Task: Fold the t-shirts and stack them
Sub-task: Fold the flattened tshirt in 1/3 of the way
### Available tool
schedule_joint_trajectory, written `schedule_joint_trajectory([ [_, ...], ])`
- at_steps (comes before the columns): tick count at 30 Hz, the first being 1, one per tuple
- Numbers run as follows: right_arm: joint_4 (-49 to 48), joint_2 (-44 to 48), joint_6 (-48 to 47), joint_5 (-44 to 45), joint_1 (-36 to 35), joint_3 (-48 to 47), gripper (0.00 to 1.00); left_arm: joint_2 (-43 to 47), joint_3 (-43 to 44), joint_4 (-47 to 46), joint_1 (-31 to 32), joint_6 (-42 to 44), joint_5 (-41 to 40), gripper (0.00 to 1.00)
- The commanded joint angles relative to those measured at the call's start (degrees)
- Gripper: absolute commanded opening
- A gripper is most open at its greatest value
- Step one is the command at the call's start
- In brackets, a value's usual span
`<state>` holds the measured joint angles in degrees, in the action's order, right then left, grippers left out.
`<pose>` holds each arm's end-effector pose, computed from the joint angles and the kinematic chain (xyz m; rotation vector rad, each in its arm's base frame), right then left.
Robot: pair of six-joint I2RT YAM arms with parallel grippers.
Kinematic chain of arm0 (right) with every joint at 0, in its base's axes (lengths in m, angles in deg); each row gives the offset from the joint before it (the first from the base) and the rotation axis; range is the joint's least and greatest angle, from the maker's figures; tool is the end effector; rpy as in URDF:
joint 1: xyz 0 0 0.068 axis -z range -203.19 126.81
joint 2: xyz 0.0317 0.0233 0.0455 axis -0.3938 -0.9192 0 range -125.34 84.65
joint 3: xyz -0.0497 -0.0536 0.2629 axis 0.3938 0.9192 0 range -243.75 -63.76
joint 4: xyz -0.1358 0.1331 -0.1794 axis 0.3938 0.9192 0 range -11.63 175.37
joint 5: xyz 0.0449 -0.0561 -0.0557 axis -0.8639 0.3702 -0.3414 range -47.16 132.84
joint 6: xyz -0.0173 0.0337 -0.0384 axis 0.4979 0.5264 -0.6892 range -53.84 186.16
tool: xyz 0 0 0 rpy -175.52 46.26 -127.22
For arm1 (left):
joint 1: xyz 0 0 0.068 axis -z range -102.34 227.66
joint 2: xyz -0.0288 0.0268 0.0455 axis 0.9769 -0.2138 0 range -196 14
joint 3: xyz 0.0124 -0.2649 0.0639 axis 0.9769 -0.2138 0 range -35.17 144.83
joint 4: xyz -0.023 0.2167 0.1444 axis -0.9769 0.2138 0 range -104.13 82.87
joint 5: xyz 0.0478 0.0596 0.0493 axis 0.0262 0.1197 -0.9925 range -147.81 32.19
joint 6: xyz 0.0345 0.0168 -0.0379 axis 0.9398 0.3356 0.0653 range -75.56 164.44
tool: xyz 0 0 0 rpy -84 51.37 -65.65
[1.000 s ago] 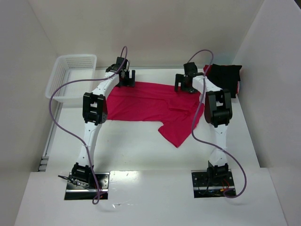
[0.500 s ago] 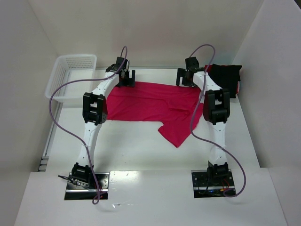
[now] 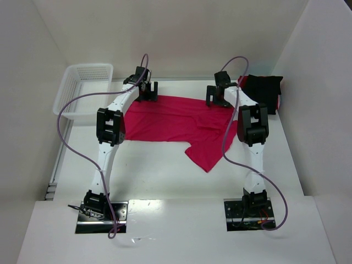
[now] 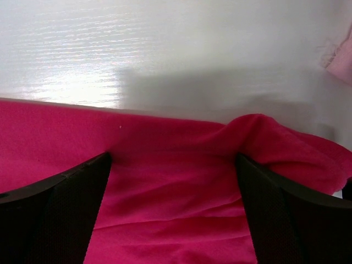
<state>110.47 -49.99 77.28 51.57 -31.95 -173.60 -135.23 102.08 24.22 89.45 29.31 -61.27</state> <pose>0.5075 0.0727 0.1616 0.1103 2.5452 -0.0609 0.5573 -0.1142 0.1721 -0.0981 2.4497 -0.1337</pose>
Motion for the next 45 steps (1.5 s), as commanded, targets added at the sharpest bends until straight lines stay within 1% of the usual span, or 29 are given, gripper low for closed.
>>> schedule_joint_trajectory([
  [1, 0.86, -0.96, 1.10, 1.90, -0.30, 0.78, 0.99, 0.43, -0.84, 2.35, -0.98, -0.16, 0.92, 1.00],
  [5, 0.86, -2.46, 1.63, 1.90, -0.30, -2.12, 0.99, 0.43, -0.84, 2.35, -0.98, -0.16, 0.92, 1.00],
  [15, 4.37, -10.89, 1.01, 2.43, -0.30, -18.81, 0.99, 0.43, -0.84, 2.35, -0.98, -0.16, 0.92, 1.00],
  [18, 5.17, -12.65, 0.40, 2.43, -0.30, -22.16, 0.99, 0.43, -0.84, 2.35, -1.51, -0.16, 0.92, 1.00],
  [24, 5.70, -16.25, -0.13, 1.21, -0.30, -26.91, 0.99, 0.43, -0.84, 2.35, -2.04, -0.77, 0.39, 1.00],
  [29, 5.70, -17.58, -0.13, -0.12, -0.30, -28.59, 0.99, 0.43, 1.00, 2.35, -2.04, -1.30, -0.14, 1.00],
  [32, 5.70, -18.63, -0.74, -0.12, -0.30, -31.30, 0.99, -0.18, 3.02, 2.35, -2.04, -1.30, -0.14, 1.00],
  [34, 5.70, -18.63, -1.27, -0.12, -0.30, -32.89, 0.99, -0.79, 4.94, 2.87, -2.04, -1.30, -0.14, 1.00],
  [37, 5.17, -18.63, -1.27, -0.11, -0.30, -34.47, 0.99, -0.80, 5.57, 2.87, -2.04, -1.30, -0.14, 1.00],
  [40, 5.17, -15.48, -0.57, -2.22, -0.30, -35.53, 0.99, -0.27, 6.89, 3.49, -2.04, -1.30, -0.67, 1.00],
  [45, 4.11, -6.52, 0.48, -5.39, -0.30, -34.04, 0.99, 5.16, 6.19, 4.02, -2.56, -0.60, 0.65, 1.00],
])
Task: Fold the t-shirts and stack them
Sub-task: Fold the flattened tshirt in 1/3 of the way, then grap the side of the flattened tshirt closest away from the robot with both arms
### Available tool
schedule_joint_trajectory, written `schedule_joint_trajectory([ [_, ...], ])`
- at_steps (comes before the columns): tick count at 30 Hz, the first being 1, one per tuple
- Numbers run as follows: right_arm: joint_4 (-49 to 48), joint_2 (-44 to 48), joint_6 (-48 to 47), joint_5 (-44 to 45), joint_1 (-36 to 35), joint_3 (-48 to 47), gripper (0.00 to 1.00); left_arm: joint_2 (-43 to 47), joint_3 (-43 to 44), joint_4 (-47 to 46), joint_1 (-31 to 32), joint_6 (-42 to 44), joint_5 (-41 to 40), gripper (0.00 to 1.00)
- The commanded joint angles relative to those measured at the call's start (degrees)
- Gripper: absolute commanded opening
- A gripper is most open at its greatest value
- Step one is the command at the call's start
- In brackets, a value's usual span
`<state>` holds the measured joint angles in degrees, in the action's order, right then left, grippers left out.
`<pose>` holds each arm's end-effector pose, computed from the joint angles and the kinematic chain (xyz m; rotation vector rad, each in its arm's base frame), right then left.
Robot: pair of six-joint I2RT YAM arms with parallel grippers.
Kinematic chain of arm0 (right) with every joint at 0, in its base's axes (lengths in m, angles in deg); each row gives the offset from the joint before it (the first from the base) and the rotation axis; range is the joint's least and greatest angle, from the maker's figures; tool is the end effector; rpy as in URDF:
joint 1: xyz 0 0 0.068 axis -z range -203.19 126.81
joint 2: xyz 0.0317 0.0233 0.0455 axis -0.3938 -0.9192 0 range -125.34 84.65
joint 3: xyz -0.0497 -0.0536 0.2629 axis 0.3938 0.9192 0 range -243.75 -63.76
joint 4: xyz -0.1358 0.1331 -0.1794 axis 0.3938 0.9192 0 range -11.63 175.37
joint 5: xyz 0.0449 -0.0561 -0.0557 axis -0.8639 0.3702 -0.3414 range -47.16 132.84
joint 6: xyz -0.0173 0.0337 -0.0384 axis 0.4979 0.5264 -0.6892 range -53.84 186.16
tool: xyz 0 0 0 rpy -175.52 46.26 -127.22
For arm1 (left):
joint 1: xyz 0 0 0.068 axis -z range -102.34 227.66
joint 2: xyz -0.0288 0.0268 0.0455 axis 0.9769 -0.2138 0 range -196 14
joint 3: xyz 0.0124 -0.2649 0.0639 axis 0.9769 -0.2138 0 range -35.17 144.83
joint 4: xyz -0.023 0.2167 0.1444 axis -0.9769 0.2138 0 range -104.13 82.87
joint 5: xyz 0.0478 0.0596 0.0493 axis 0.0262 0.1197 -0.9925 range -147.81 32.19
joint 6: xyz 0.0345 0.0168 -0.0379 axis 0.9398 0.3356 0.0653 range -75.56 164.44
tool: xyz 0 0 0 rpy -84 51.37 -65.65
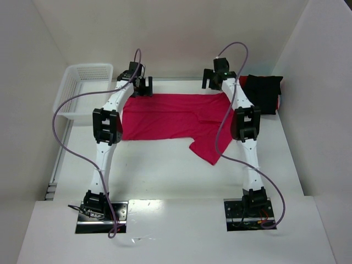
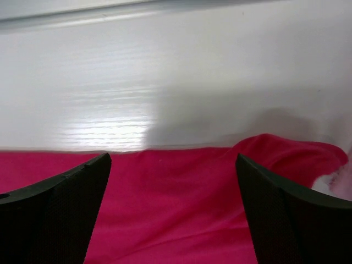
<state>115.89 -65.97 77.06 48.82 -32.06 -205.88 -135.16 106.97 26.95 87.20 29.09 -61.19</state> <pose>0.5708 0.0853 0.1874 0.0920 2.3671 0.0423 0.5627 -0.0925 0.1969 -0.1494 2.4078 -0.1294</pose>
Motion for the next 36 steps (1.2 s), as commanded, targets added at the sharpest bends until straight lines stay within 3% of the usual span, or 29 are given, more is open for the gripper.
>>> schedule_joint_trajectory([
  [1, -1.31, 12.78, 0.71, -3.86, -0.19, -0.88, 0.99, 7.46, -0.45, 1.28, -0.83, 0.14, 1.43, 1.00],
  [5, -1.83, 22.11, 1.31, -5.45, -0.19, 6.22, 0.99, 15.20, -6.95, 0.15, -0.84, 1.29, 2.76, 1.00],
  [11, -12.90, 44.05, 4.74, -4.75, -0.19, 45.37, 0.99, 32.07, -32.87, -6.54, -0.84, 0.24, 3.38, 1.00],
  [20, -10.10, 60.09, 9.41, -3.53, -0.19, 70.02, 0.99, 46.50, -56.44, -9.62, -0.84, -5.56, 4.79, 1.00],
  [27, -3.60, 65.19, 10.02, -3.52, -0.19, 76.90, 0.99, 50.28, -63.83, -9.09, -0.84, -8.11, 3.38, 1.00],
  [36, -3.59, 66.96, 11.69, -6.94, -0.19, 80.86, 0.99, 56.16, -72.00, -8.56, -1.98, -13.03, -0.92, 1.00],
])
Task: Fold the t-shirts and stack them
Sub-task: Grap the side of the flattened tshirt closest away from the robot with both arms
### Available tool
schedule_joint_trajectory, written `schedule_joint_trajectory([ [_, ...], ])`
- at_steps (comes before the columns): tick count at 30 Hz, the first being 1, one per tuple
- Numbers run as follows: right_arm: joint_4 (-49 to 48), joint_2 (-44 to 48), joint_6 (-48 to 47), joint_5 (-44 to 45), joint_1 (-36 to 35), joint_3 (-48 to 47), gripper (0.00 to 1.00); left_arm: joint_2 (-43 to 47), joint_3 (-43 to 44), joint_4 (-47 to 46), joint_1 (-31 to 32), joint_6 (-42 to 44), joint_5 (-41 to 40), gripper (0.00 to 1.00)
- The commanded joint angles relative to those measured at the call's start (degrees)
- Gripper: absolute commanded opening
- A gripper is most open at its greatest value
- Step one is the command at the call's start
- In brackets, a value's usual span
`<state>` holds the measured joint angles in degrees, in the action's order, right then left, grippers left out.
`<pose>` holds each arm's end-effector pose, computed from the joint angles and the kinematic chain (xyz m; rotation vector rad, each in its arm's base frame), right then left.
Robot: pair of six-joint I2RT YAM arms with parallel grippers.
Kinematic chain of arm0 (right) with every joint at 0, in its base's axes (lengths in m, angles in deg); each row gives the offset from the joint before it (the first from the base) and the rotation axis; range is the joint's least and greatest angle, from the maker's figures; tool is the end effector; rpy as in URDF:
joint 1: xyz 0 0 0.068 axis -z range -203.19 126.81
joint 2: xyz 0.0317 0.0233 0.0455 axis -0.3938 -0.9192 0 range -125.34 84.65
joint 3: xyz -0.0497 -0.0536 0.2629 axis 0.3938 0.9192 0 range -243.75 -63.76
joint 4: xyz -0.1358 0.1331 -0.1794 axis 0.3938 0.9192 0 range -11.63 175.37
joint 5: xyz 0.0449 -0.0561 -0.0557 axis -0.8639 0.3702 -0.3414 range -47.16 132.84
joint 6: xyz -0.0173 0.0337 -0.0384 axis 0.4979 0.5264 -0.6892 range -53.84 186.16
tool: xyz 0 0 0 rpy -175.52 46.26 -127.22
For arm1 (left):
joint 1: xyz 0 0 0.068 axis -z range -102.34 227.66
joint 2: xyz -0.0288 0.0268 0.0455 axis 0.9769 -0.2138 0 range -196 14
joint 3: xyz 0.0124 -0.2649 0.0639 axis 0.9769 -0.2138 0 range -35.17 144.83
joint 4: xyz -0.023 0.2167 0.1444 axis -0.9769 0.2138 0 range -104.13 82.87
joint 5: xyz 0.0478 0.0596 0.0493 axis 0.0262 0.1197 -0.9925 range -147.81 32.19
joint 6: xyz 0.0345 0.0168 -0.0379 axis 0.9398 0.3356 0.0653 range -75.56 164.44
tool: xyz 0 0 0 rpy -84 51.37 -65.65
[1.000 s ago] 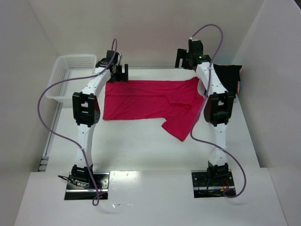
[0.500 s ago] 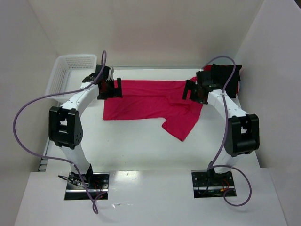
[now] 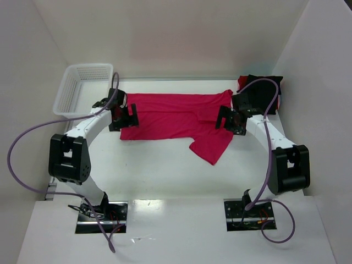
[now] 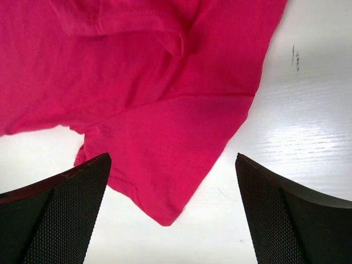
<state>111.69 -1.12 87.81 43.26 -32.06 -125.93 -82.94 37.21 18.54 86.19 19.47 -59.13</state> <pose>0.3052 0.0473 0.2419 0.2896 2.5598 0.1922 0.3551 -0.0525 0.2362 -0.3776 2.5532 -0.1901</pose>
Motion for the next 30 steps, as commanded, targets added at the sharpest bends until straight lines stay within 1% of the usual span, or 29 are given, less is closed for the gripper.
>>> schedule_joint_trajectory([
  [1, 0.60, 2.11, 0.94, -1.39, -0.19, 0.91, 0.99, 5.87, -3.03, -0.15, -0.98, -4.29, -5.86, 1.00],
  [4, 0.60, 2.11, 0.94, -2.44, -0.19, 2.05, 0.99, 10.35, -7.07, -2.07, -1.50, -7.19, -7.64, 1.00],
  [7, -0.10, 2.63, 2.08, -3.23, -0.19, 4.24, 0.99, 11.69, -9.71, -3.75, -1.50, -7.72, -8.35, 1.00],
  [9, -0.10, 3.16, 2.08, -3.24, -0.19, 5.57, 0.99, 10.64, -9.71, -3.75, -1.50, -7.72, -8.35, 1.00],
  [13, 0.43, 4.22, 3.31, -3.24, -0.19, 6.89, 0.99, 6.61, -9.02, -4.28, -1.50, -7.72, -7.82, 0.96],
  [15, 1.31, 4.22, 3.92, -3.24, -0.19, 6.27, 0.96, 6.07, -8.49, -5.50, -1.50, -7.72, -7.30, 0.96],
  [16, 1.92, 4.22, 3.93, -3.24, -0.19, 6.27, 0.96, 5.37, -8.48, -6.64, -1.50, -7.72, -7.29, 0.96],
  [20, 3.07, -0.34, 3.40, -1.74, -0.19, 5.22, 0.96, 4.05, -8.48, -8.06, -2.82, -7.72, -4.84, 0.95],
  [24, 3.07, -3.86, 2.78, -1.66, -0.19, 5.22, 0.95, 2.38, -8.48, -8.06, -2.82, -6.49, -4.83, 0.94],
  [27, 3.07, -5.88, 2.17, -0.34, -0.71, 5.22, 0.91, 1.85, -7.87, -8.06, -2.82, -5.79, -5.97, 0.94],
  [28, 3.07, -5.89, 2.17, -0.34, -0.72, 5.22, 0.90, 1.33, -7.17, -7.53, -3.34, -5.79, -5.97, 0.91],
  [30, 3.07, -6.51, 2.17, -0.34, -0.72, 5.22, 0.90, 0.71, -7.16, -7.53, -3.35, -5.79, -5.97, 0.89],
])
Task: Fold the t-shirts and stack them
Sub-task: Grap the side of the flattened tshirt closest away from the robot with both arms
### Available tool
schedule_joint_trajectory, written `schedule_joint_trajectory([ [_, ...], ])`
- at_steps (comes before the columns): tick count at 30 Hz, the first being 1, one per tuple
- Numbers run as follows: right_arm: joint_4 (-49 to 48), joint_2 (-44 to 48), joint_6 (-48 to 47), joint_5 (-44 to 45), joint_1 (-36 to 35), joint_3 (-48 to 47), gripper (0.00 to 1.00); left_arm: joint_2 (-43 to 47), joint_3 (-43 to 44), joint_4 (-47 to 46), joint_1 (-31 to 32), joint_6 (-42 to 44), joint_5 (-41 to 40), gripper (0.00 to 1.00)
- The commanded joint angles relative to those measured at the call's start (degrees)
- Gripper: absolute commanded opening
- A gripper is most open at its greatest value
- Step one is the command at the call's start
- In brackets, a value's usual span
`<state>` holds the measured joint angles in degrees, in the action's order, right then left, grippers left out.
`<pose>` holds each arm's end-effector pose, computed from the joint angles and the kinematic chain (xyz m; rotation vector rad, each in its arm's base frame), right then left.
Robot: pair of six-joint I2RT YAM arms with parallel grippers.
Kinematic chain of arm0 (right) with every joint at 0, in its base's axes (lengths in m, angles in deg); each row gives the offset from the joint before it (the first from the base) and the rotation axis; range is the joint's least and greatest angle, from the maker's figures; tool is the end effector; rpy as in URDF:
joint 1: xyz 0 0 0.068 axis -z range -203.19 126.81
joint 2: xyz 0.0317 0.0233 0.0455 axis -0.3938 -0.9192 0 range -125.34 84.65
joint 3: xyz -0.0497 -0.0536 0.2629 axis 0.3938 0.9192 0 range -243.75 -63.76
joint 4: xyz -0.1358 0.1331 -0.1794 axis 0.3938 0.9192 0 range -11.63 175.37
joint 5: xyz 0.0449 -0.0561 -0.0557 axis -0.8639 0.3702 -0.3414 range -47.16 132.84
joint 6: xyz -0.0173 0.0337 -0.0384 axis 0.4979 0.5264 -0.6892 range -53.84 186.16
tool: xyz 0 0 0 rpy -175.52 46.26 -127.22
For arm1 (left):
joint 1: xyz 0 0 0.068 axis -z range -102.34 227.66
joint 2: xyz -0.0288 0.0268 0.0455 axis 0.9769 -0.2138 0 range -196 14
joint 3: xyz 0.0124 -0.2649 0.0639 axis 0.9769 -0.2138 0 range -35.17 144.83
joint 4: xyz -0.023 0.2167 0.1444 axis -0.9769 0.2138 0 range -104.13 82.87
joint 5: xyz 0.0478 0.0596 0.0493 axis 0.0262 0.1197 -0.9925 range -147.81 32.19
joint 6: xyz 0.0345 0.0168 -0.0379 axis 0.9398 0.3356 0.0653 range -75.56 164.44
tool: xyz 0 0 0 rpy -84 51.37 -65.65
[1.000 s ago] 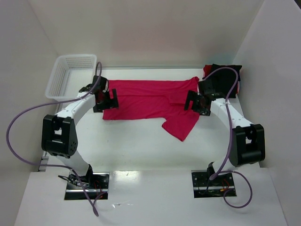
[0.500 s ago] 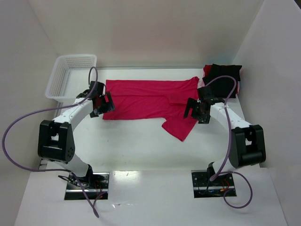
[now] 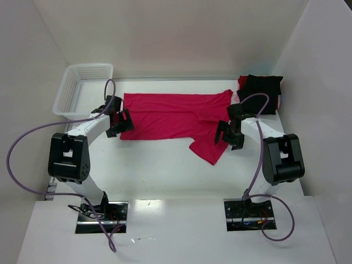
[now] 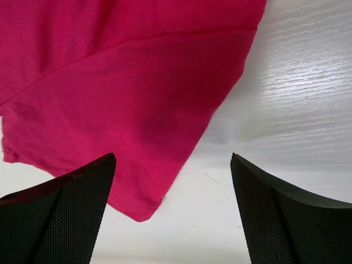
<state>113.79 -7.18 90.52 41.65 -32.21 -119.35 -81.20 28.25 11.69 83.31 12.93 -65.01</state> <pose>0.2922 0.0471 0.1770 0.3740 2.8119 0.1597 0.3411 -0.0293 0.2061 -0.6198 2.4901 -0.0844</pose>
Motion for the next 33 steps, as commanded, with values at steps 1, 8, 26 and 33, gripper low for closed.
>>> schedule_joint_trajectory([
  [1, 0.97, -1.06, -0.54, 1.28, -0.56, -1.36, 0.90, -1.56, 1.80, -0.69, -0.46, 0.75, -0.09, 0.89],
  [8, -0.70, -2.65, 0.07, 0.49, -0.56, -0.83, 0.89, -2.80, 1.80, 0.45, -1.08, 0.22, -1.15, 0.85],
  [26, -2.37, -3.88, 0.60, -0.04, -1.71, 0.22, 0.87, -5.61, -1.19, -2.45, -3.01, -1.36, -0.09, 0.66],
  [33, -2.37, -3.35, 1.13, -0.04, -1.71, 0.22, 0.85, -5.61, -1.19, -2.97, -3.01, -1.36, -0.62, 0.41],
])
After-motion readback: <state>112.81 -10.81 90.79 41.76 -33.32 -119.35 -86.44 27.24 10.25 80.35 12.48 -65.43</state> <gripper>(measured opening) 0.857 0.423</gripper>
